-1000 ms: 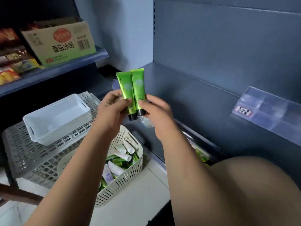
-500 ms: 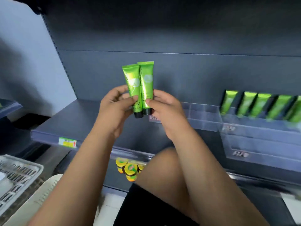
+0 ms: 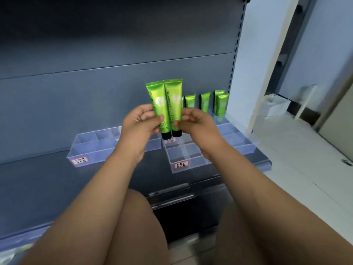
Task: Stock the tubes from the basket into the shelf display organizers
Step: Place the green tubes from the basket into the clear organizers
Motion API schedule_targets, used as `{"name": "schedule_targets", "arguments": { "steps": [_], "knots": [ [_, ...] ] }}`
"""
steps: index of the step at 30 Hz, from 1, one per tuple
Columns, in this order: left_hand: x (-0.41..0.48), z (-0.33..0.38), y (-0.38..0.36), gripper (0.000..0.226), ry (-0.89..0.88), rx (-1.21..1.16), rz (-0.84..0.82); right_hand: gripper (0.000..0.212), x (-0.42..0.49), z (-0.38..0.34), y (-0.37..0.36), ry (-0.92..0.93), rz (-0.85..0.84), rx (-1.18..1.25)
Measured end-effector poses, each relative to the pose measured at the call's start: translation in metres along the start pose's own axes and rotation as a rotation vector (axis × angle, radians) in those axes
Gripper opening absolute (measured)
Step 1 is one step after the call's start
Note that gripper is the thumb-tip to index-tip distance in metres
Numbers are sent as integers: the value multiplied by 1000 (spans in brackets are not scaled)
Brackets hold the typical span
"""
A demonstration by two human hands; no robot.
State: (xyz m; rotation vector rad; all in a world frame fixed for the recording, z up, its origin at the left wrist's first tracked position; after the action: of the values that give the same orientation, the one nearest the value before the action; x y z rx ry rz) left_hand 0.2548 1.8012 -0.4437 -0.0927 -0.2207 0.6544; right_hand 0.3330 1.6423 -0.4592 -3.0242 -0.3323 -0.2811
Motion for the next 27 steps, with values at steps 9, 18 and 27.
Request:
{"name": "schedule_targets", "arguments": {
  "steps": [9, 18, 27],
  "knots": [
    [23, -35, -82, 32, 14, 99, -19, 29, 47, 27, 89, -28, 153, -62],
    [46, -56, -131, 29, -7, 168, -103, 19, 83, 41, 100, -43, 127, -122],
    [63, -66, -151, 35, -6, 205, -148, 10, 105, 46, 105, -23, 99, -152]
  ]
}}
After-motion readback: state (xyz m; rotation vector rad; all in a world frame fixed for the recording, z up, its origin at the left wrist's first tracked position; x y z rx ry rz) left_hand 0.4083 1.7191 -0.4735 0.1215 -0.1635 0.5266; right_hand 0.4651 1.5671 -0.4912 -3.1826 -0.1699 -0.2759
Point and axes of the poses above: each hand's wrist, its own x-axis towards the middle knuckle, its own y-axis out of the back of the hand, z = x × y, the point moved 9 cm from there along x, towards the middle knuckle, and after that the axes turned 11 degrees about z, right-handed, at the moved point
